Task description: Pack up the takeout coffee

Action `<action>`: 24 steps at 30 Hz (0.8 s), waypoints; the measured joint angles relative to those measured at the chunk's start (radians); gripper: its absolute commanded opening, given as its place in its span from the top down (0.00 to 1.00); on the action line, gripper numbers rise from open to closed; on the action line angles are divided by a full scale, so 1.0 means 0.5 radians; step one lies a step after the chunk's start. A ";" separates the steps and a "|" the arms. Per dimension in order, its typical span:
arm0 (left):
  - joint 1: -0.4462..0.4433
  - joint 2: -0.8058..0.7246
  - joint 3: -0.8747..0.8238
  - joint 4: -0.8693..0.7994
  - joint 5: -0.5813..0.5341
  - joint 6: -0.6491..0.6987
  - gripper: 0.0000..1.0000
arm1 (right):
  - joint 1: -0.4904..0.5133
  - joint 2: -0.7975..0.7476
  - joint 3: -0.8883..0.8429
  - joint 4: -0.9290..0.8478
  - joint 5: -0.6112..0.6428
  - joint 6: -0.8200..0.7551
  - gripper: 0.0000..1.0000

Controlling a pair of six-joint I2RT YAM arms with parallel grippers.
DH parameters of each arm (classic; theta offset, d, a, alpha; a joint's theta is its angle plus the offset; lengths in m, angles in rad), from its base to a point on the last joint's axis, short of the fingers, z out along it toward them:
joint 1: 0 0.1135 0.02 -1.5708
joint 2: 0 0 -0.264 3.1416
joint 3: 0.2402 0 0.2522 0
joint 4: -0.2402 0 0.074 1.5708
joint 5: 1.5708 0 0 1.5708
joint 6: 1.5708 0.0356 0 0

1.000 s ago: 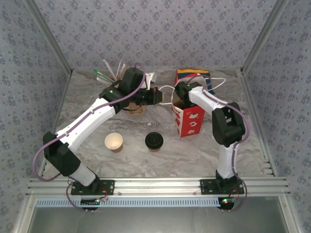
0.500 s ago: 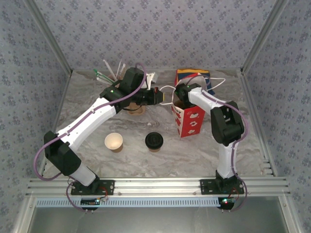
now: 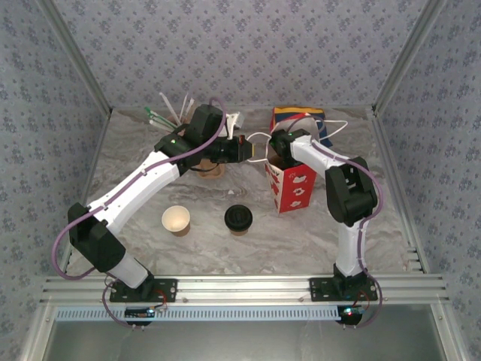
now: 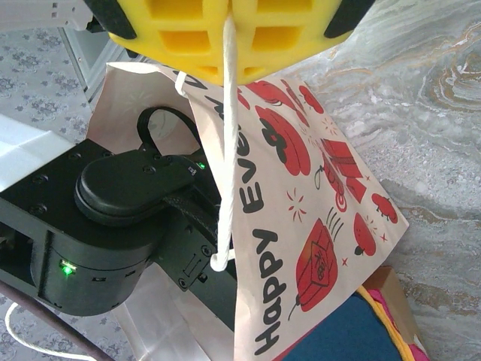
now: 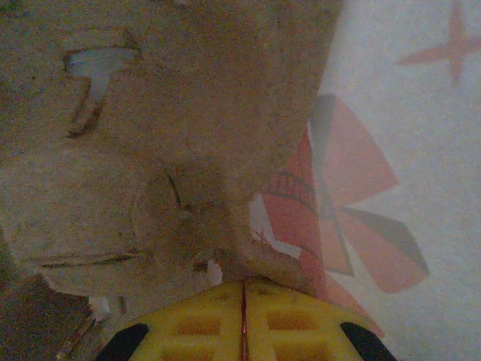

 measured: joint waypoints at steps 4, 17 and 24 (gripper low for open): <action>0.000 0.000 0.000 0.000 0.000 0.000 1.00 | 0.006 0.000 0.009 -0.008 0.002 0.000 0.91; 0.000 0.002 0.009 -0.007 0.006 0.000 1.00 | -0.009 0.014 0.007 0.018 0.027 -0.008 0.91; 0.000 0.002 0.014 -0.018 0.006 0.000 1.00 | -0.015 0.017 -0.024 0.053 0.031 -0.008 0.91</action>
